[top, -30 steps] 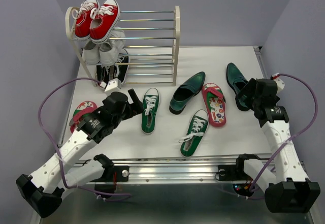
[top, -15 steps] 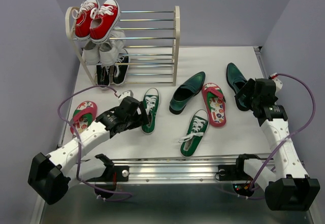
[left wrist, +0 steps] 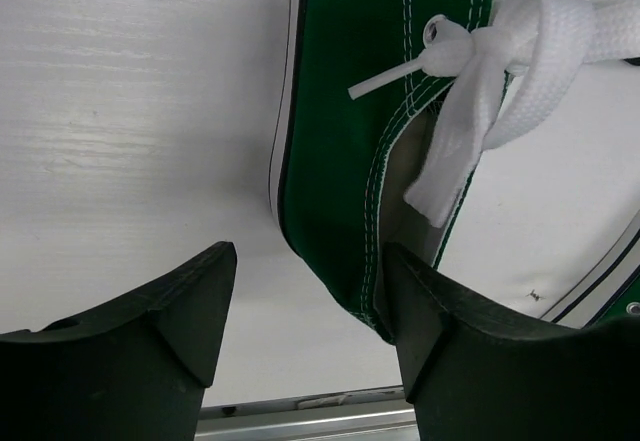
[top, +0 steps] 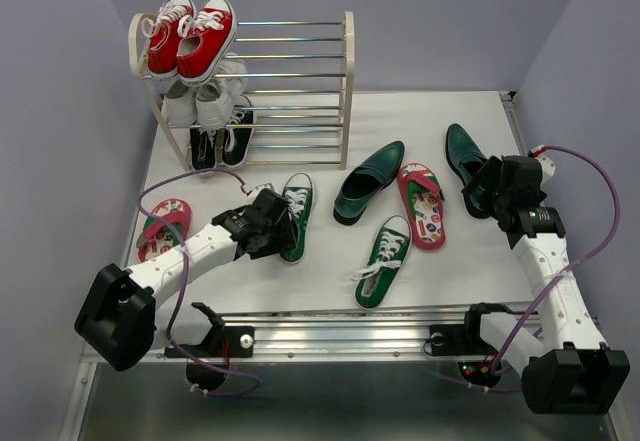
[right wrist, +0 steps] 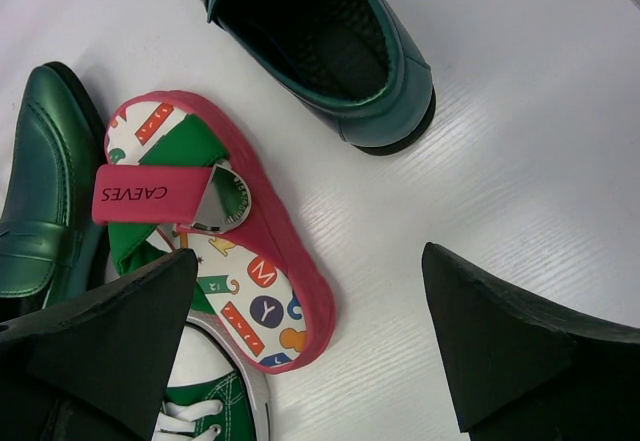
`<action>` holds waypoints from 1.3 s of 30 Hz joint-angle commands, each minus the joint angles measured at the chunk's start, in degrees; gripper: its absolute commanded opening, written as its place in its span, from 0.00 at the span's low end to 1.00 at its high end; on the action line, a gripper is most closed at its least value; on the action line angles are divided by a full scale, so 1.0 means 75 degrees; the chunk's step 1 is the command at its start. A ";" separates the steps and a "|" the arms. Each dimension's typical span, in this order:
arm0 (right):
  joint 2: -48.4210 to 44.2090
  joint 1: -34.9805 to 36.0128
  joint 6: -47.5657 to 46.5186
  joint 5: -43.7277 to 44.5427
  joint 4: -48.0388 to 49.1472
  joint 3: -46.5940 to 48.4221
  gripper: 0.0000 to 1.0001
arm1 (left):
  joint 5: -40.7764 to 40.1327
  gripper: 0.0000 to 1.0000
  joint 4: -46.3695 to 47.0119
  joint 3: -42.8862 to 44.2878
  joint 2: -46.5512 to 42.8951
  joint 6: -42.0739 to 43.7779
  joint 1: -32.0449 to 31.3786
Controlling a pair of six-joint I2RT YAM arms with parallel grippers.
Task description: Place and organize the shoes onto the shoe shelf
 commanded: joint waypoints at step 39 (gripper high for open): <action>-0.0116 -0.0035 -0.0085 0.0285 0.0284 -0.0025 1.00 | -0.2851 0.00 0.0017 0.1914 -0.0346 -0.0504 0.0071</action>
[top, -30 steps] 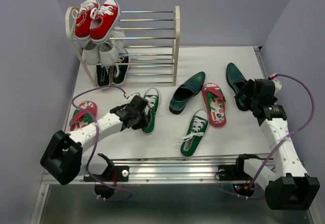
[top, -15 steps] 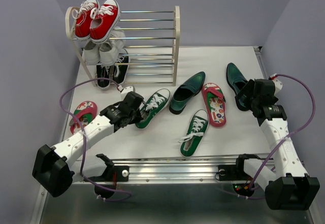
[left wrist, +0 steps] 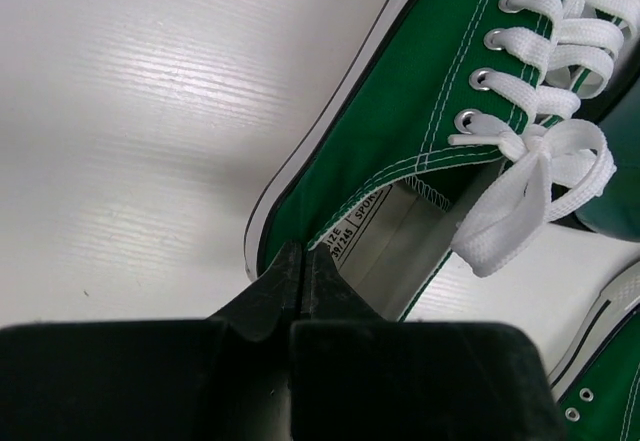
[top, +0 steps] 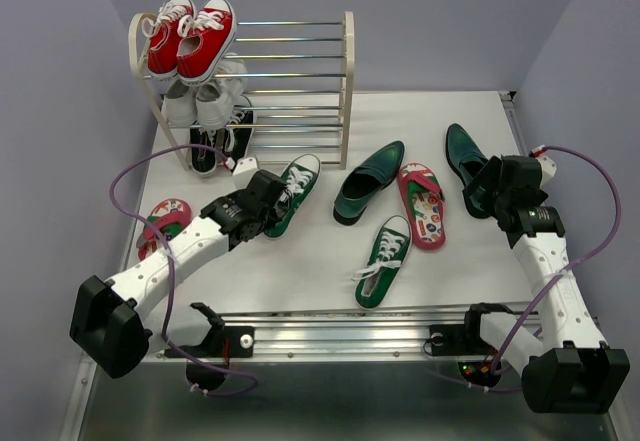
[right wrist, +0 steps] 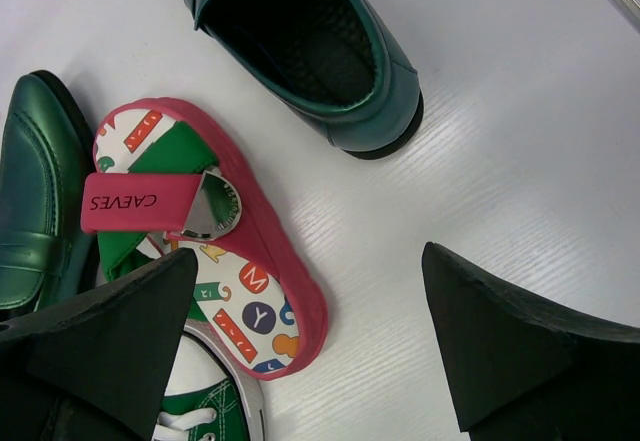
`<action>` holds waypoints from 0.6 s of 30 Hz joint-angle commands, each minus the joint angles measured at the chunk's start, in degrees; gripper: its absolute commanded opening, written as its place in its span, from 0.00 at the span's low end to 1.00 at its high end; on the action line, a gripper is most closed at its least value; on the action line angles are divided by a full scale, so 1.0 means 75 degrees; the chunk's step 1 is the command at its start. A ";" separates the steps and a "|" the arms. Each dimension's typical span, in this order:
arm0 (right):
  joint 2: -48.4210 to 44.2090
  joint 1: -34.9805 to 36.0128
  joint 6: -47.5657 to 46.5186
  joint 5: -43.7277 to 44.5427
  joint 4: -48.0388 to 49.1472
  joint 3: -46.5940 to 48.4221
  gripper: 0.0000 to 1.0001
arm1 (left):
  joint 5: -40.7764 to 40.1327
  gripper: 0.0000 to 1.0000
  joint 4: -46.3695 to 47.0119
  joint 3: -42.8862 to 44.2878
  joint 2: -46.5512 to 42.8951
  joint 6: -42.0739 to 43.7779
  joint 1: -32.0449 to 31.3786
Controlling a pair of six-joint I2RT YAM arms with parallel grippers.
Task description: Place and organize the shoes onto the shoe shelf
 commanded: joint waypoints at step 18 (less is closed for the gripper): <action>0.0025 -0.0035 -0.0128 0.0011 0.0287 -0.0002 1.00 | -0.0367 0.00 0.2455 0.1774 0.1492 -0.0436 0.1776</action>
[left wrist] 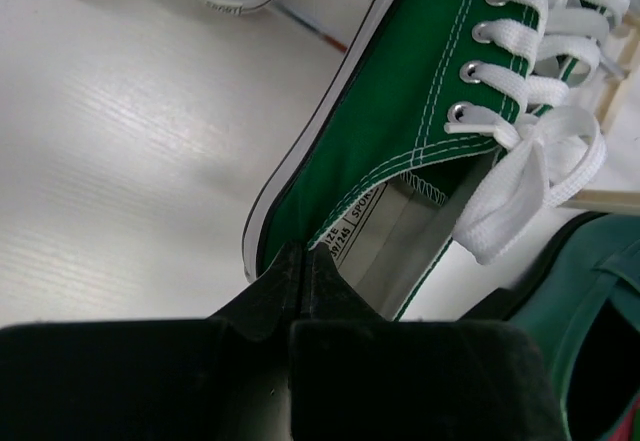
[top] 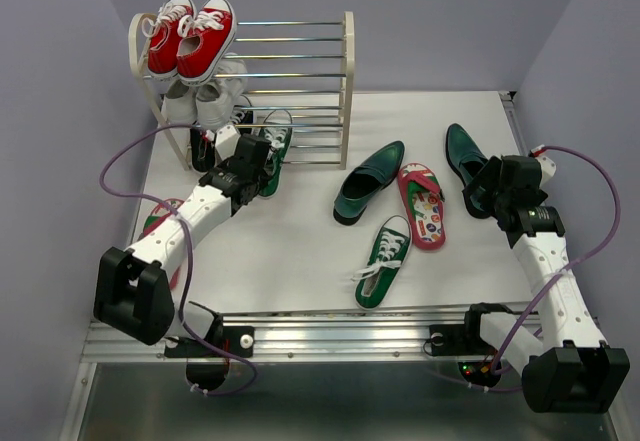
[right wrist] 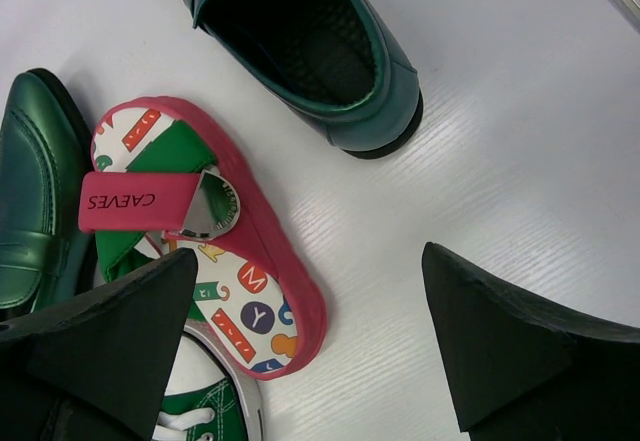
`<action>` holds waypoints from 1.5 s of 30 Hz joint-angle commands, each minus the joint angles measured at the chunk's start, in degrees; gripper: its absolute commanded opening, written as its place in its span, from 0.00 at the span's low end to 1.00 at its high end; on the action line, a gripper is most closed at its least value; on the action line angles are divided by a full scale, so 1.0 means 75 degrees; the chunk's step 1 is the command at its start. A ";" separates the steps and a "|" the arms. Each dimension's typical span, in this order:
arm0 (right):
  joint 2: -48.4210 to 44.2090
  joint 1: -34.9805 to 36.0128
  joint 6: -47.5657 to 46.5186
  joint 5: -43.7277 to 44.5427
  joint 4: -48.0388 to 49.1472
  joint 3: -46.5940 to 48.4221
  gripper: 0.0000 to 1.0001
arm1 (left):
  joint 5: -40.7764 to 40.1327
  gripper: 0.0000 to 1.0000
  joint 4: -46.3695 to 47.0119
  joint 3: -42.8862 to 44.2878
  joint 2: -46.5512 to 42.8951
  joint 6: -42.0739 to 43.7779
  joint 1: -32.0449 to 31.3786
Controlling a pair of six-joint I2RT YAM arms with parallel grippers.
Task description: Place and organize the shoes onto the shoe shelf
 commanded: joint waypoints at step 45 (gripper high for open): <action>-0.0042 -0.0035 -0.0099 0.0113 0.0272 0.0034 1.00 | 0.0198 0.00 0.2785 0.1842 0.2648 -0.0373 0.1064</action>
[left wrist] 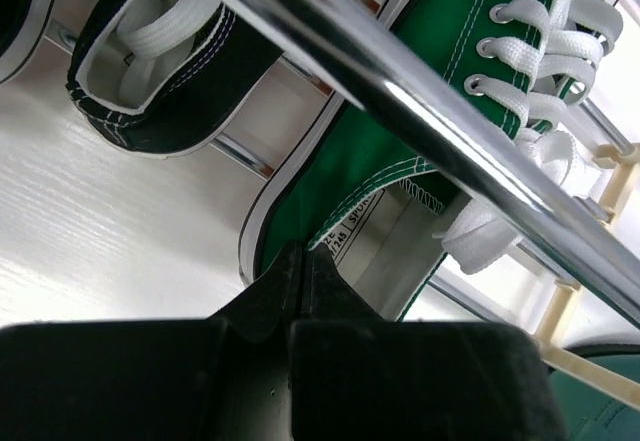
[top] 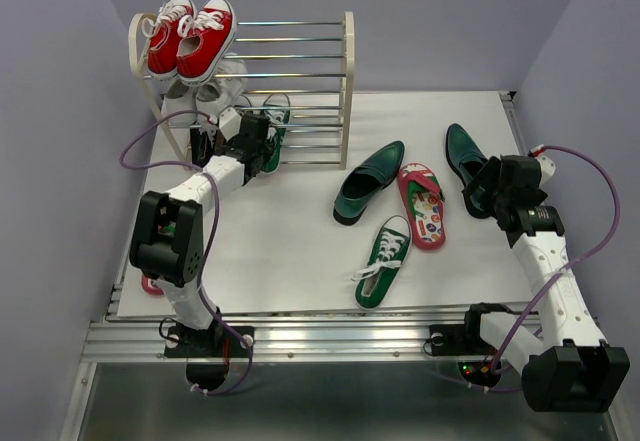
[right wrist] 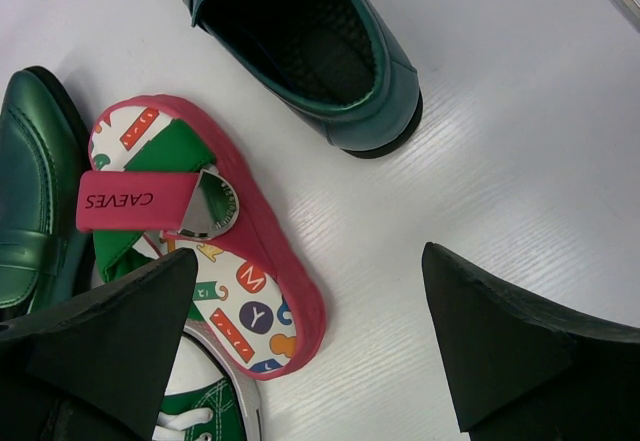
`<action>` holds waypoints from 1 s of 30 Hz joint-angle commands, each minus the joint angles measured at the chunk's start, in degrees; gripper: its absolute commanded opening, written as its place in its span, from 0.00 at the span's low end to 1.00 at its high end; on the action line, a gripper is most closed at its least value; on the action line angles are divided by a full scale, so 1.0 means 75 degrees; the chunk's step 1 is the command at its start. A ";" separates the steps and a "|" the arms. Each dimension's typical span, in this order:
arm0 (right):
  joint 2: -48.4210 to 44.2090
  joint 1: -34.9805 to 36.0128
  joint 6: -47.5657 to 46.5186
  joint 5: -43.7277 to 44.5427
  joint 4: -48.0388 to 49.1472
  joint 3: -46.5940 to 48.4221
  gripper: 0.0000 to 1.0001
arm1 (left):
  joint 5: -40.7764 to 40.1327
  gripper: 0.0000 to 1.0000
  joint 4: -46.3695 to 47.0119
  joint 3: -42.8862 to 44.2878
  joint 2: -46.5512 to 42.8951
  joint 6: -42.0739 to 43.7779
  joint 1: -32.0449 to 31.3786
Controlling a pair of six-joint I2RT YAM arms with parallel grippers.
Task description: Place and organize the shoes onto the shoe shelf
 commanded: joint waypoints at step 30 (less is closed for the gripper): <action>-0.0601 -0.0035 -0.0140 -0.0510 -0.0709 0.0584 1.00 | 0.0367 0.96 -0.0169 -0.0217 -0.1624 0.0030 -0.0093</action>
